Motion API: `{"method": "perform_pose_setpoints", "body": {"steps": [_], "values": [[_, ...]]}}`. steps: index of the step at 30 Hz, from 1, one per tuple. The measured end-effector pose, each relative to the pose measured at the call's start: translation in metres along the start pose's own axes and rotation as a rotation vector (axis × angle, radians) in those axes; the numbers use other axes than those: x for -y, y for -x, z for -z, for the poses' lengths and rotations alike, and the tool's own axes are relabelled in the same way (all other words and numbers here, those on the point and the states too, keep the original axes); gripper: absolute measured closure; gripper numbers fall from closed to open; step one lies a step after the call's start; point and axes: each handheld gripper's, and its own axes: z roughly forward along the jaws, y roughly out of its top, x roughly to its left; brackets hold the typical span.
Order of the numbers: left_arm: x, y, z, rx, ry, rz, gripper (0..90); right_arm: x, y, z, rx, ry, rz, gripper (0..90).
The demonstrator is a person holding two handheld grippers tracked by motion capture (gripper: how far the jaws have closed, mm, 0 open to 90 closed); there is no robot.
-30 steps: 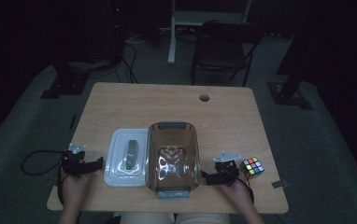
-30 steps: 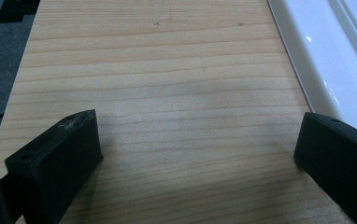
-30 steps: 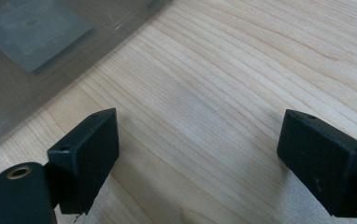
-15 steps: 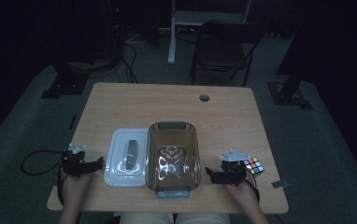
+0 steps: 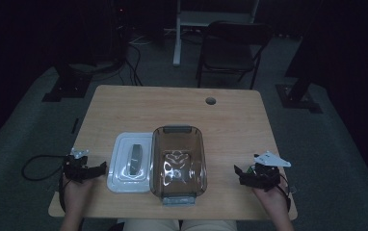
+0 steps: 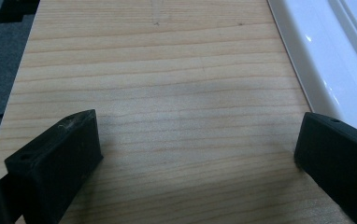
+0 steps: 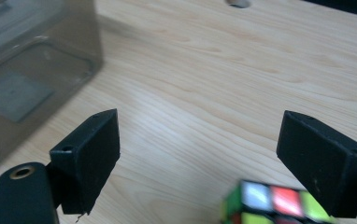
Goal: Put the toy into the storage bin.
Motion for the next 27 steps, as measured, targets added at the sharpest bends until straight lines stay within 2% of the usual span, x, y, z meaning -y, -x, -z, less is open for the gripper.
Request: {"method": "perform_pose_setpoints", "body": {"steps": [6,10,16,17,21,27], "values": [[0.000,0.000,0.000,0.000,0.000,0.000,1.2,0.010,0.021,0.017,0.057,0.014,-0.051,12.5],[0.000,0.000,0.000,0.000,0.001,0.001,1.2,0.017,0.029,0.023,0.066,0.010,-0.081,12.1],[0.000,0.000,0.000,0.000,0.000,0.000,1.2,0.029,0.032,0.023,0.070,-0.012,-0.100,12.5],[0.000,0.000,0.000,0.000,0.000,0.000,1.2,0.034,0.033,0.023,0.087,-0.018,-0.105,12.2],[0.000,0.000,0.000,0.000,0.000,0.000,1.2,0.044,0.035,0.021,0.106,-0.032,-0.126,12.1],[0.000,0.000,0.000,0.000,0.000,0.000,1.2,0.055,0.037,0.016,0.103,-0.051,-0.153,12.2]]}}
